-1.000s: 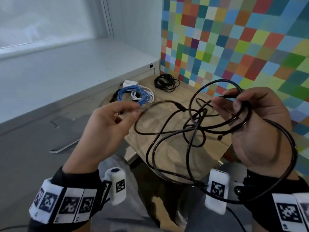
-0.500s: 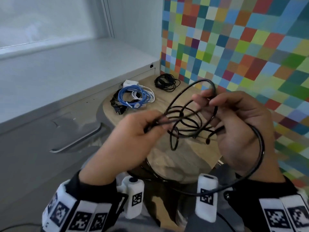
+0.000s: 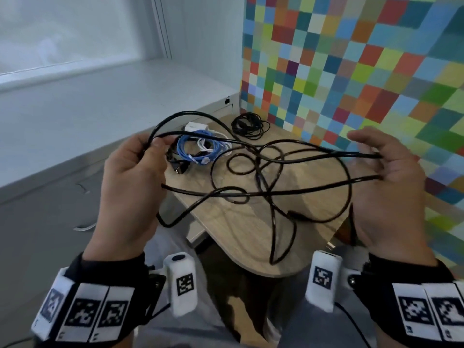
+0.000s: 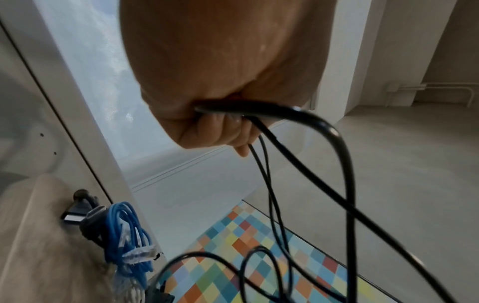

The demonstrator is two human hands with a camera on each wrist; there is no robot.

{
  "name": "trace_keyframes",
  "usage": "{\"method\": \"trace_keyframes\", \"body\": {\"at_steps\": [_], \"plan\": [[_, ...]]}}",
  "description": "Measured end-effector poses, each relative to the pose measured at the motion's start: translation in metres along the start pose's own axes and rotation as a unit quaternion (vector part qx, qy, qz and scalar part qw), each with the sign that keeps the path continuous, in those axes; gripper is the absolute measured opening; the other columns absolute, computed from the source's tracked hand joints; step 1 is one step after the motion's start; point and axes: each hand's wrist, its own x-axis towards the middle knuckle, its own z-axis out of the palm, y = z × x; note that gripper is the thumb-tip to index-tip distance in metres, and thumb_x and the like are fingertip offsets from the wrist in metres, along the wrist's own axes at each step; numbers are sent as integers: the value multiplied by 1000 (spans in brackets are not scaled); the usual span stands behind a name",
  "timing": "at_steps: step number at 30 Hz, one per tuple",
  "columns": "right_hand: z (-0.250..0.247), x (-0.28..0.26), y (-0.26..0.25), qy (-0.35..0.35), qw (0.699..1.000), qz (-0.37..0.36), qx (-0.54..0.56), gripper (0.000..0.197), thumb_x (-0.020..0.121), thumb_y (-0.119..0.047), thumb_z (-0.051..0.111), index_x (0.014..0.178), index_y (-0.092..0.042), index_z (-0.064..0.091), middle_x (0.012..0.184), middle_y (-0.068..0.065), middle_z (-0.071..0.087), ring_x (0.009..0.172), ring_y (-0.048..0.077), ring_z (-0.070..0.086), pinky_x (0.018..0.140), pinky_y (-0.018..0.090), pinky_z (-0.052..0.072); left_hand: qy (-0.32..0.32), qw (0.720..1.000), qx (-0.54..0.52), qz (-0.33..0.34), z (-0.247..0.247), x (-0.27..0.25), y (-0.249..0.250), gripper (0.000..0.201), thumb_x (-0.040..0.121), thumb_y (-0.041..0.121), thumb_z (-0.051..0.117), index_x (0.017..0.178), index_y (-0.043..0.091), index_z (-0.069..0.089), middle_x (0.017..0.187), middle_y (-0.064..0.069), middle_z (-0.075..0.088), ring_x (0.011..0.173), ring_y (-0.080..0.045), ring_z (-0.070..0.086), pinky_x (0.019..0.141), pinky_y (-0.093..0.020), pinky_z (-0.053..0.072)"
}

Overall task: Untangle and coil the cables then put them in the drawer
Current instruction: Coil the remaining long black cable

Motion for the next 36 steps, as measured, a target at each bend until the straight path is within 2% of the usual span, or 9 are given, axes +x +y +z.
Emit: {"method": "trace_keyframes", "body": {"at_steps": [5, 8, 11, 19, 23, 26, 29, 33, 36], "plan": [[2, -6, -10, -109, 992, 44, -50, 32, 102, -9, 62, 119, -35, 69, 108, -18, 76, 104, 5, 72, 94, 28, 57, -7, 1000, -22, -16, 5, -2, 1, 22, 108, 18, 50, 99, 16, 70, 55, 10, 34, 51, -10, 25, 48, -27, 21], [4, -6, -14, -89, 994, 49, -36, 22, 105, -18, 59, 119, -30, 70, 114, -13, 73, 73, 15, 76, 71, 31, 61, -9, 999, -28, -16, 10, -4, 1, 17, 107, 20, 53, 100, 17, 68, 55, 11, 34, 51, -11, 24, 49, -31, 18], [1, -6, -18, -84, 995, 36, -31, 18, 100, -20, 67, 114, -30, 72, 87, 1, 72, 49, 19, 58, 48, 30, 53, -18, 999, -24, -27, 9, -3, 0, 11, 104, 14, 57, 106, 20, 67, 55, 10, 36, 52, -12, 24, 52, -35, 18], [-20, -3, -27, -257, 952, 40, -161, 34, 79, -16, 87, 104, -35, 74, 72, 1, 65, 65, 21, 61, 59, 16, 45, -87, 990, -100, -52, 12, -10, 3, 43, 90, 6, 41, 122, 11, 69, 82, -7, 56, 59, -18, 37, 50, -27, 28], [-21, -1, -24, -244, 945, 74, -206, 30, 84, -19, 84, 104, -38, 73, 81, -9, 71, 77, 0, 64, 63, 11, 40, -135, 975, -165, -62, 16, -14, 4, 66, 73, 3, 32, 128, 7, 68, 96, -12, 63, 61, -19, 43, 48, -26, 34], [-22, -1, -28, -246, 948, 89, -180, 28, 85, -18, 82, 103, -37, 73, 78, -7, 75, 77, 2, 69, 67, 12, 39, -158, 968, -181, -69, 20, -17, 6, 72, 67, 4, 34, 130, 9, 68, 108, -18, 67, 66, -23, 53, 49, -28, 36], [-25, -6, -40, -322, 938, 81, -99, 34, 76, -11, 87, 99, -33, 76, 64, 2, 67, 81, 11, 75, 73, 15, 52, -175, 962, -191, -79, 21, -19, 6, 75, 70, 5, 34, 138, 16, 62, 116, -19, 69, 73, -26, 58, 51, -31, 41], [-24, -12, -44, -369, 925, 34, -85, 35, 66, -29, 84, 100, -35, 76, 61, -11, 47, 67, 31, 61, 82, 51, 60, -199, 954, -209, -84, 26, -22, 5, 70, 81, 8, 33, 148, 25, 48, 123, -24, 67, 79, -32, 61, 57, -36, 49], [-22, -12, -41, -317, 948, 11, -34, 21, 81, -19, 77, 98, -31, 77, 64, 0, 50, 61, 28, 55, 66, 47, 59, -210, 958, -172, -91, 26, -22, 5, 65, 85, 10, 37, 146, 29, 46, 121, -26, 69, 81, -35, 63, 60, -40, 51]]}}
